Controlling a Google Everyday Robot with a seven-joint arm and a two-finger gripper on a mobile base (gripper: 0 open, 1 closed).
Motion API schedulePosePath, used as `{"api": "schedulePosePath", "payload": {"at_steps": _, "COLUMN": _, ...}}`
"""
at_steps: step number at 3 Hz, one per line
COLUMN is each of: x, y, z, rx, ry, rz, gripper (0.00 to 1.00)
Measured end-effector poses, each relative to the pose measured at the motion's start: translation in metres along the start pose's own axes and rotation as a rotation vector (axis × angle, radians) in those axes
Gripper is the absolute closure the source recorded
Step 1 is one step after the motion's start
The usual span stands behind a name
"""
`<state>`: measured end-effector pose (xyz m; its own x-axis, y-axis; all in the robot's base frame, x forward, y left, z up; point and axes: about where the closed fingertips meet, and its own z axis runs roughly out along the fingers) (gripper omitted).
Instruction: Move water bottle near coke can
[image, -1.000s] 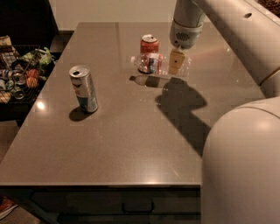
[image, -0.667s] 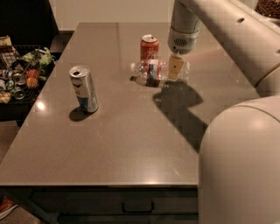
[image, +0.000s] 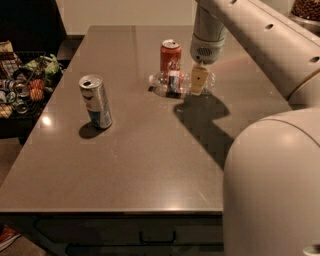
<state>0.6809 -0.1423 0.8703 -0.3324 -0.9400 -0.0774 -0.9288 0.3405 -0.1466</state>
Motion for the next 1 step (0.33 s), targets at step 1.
{"api": "schedulePosePath", "payload": {"at_steps": 1, "x": -0.0046, "y": -0.0045, "z": 0.0039, "rx": 0.014, "ry": -0.013, "rz": -0.001, "gripper": 0.02}}
